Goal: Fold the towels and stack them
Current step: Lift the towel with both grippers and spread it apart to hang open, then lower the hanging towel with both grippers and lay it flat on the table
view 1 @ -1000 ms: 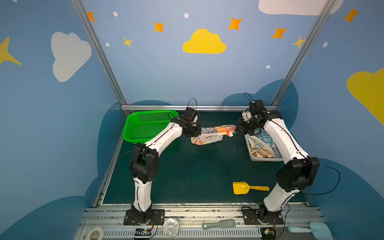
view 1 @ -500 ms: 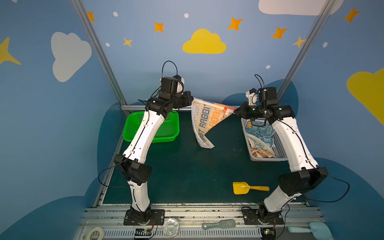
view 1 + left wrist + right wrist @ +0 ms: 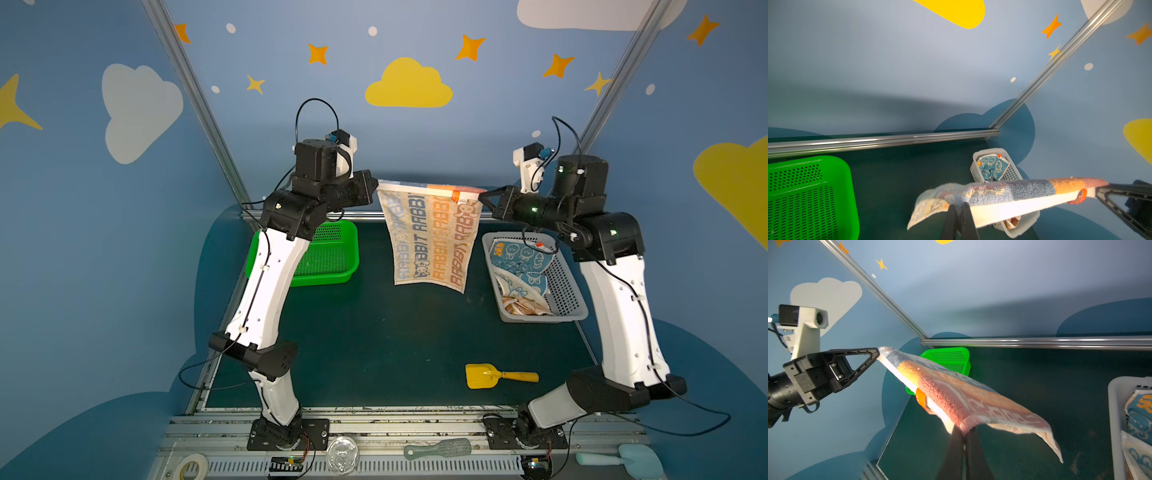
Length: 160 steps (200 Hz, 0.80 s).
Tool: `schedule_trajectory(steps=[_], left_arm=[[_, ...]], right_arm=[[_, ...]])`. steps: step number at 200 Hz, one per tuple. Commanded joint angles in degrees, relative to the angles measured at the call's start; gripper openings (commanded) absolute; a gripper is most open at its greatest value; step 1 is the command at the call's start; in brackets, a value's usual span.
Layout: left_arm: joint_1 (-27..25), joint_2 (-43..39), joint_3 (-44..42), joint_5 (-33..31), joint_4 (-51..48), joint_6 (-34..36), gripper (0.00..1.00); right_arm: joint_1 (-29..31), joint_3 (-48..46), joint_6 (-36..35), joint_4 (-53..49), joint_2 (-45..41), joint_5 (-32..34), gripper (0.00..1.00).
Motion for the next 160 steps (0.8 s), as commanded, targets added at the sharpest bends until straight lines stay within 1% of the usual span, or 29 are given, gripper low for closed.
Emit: schedule_trajectory(steps=[1, 14, 36, 51, 64, 81, 97, 114, 131, 148, 160], left_arm=[[-1.39, -8.04, -5.86, -4.64, 1.05, 1.68, 0.03], [-3.08, -11.91, -9.76, -6.12, 2.15, 1.48, 0.03], [-5.35, -16.81, -12.84, -7.08, 2.62, -0.29, 0.03], [-6.43, -18.18, -13.67, -6.64, 2.93, -1.92, 0.03], [-6.49, -17.85, -13.52, -5.58, 2.26, -3.19, 0.03], [-6.34, -16.06, -13.18, -5.61, 1.4, -3.37, 0.03], [-5.03, -13.35, -12.47, -5.34, 0.75, -3.16, 0.03], [-1.81, -9.79, -11.45, -2.43, 0.49, -3.74, 0.03], [0.76, -6.1, -11.78, -0.83, 1.68, -3.4, 0.03], [3.21, -0.9, -11.95, 2.09, 2.63, -3.74, 0.03], [4.02, 2.71, -12.39, 4.36, 3.84, -3.99, 0.03]], right_arm=[[0.56, -4.47, -2.91, -1.53, -6.41, 1.15, 0.0], [1.15, -7.78, -3.7, -1.11, -9.72, 1.08, 0.0], [1.36, -12.16, -4.33, -0.55, -14.03, -0.29, 0.0], [1.41, -13.99, -4.21, -0.28, -15.67, -1.79, 0.0], [1.38, -14.73, -3.79, -0.35, -16.03, -1.51, 0.0], [1.33, -14.36, -3.19, -0.3, -15.12, -1.1, 0.0], [1.17, -13.18, -2.02, -0.52, -12.79, -0.24, 0.0], [0.72, -11.08, -1.28, -2.21, -8.85, 1.18, 0.0], [-0.23, -10.18, -0.39, -3.86, -4.0, 2.13, 0.0], [-1.66, -11.75, 0.54, -3.43, 0.49, 1.73, 0.0], [-2.54, -13.15, 0.81, -2.07, 3.46, 1.39, 0.0]])
